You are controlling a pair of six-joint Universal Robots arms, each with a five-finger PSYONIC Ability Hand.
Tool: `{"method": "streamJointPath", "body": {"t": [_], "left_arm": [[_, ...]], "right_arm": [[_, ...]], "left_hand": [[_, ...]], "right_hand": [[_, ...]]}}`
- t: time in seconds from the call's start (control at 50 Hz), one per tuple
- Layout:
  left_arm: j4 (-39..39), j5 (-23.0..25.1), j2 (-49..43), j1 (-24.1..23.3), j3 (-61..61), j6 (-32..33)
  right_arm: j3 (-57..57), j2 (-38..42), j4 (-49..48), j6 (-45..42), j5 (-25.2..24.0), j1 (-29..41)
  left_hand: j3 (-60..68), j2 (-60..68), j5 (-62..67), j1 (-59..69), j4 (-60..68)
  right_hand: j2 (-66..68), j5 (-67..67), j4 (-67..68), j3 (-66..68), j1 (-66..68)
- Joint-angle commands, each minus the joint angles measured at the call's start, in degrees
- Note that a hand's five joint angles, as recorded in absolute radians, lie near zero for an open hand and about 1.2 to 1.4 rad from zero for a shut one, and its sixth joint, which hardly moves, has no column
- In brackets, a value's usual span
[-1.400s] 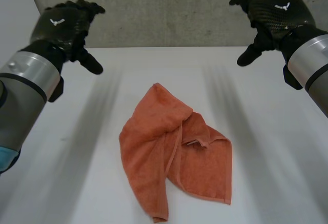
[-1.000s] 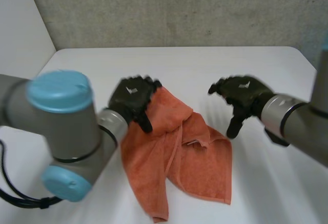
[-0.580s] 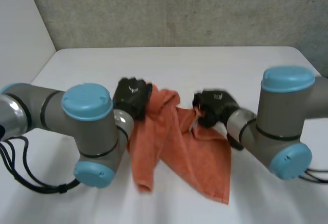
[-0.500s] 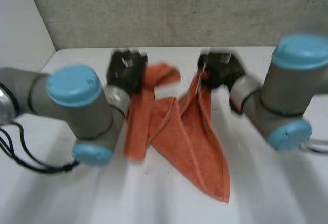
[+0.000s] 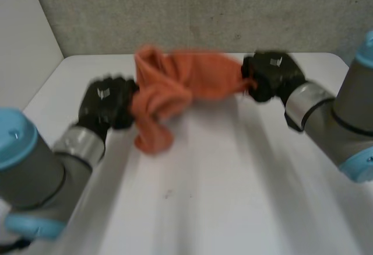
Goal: Fold the laundry
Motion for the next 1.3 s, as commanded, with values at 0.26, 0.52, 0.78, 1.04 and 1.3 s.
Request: {"method": "streamJointPath", "body": {"t": [0.26, 0.52, 0.78, 1.04, 1.3], "left_arm": [[-16.70, -1.21, 8.52, 2.96, -3.30, 7.51], [-16.26, -7.68, 0.93, -10.02, 9.42, -11.44], [-15.65, -23.53, -18.53, -17.87, 22.18, -21.04], [-12.32, -24.14, -27.24, -19.72, 30.19, -26.24], [-10.20, -28.62, -30.06, -16.56, 31.07, -23.78]], "right_arm": [[4.69, -4.83, 3.08, -3.68, -1.37, -0.29], [5.92, -15.02, -0.88, 1.59, -1.20, -0.47], [7.68, -24.16, -1.05, 6.96, -1.46, 0.23], [8.91, -28.56, -0.97, 6.87, -1.55, 0.59], [8.29, -29.44, -0.79, 6.52, -1.64, -0.21]], "left_hand": [[-34.32, -34.31, -35.87, -34.13, -34.27], [-35.67, -35.67, -37.22, -35.48, -35.63], [-35.67, -35.66, -37.22, -35.48, -35.63], [-35.17, -35.16, -36.71, -34.98, -35.12], [-21.88, -21.87, -23.42, -21.69, -21.83]], "right_hand": [[13.03, 13.33, 11.69, 12.31, 24.70], [13.03, 13.33, 11.69, 12.31, 24.70], [13.03, 13.33, 11.69, 12.31, 24.70], [13.03, 13.33, 11.69, 12.31, 24.70], [13.03, 13.33, 11.69, 12.31, 24.70]]}}
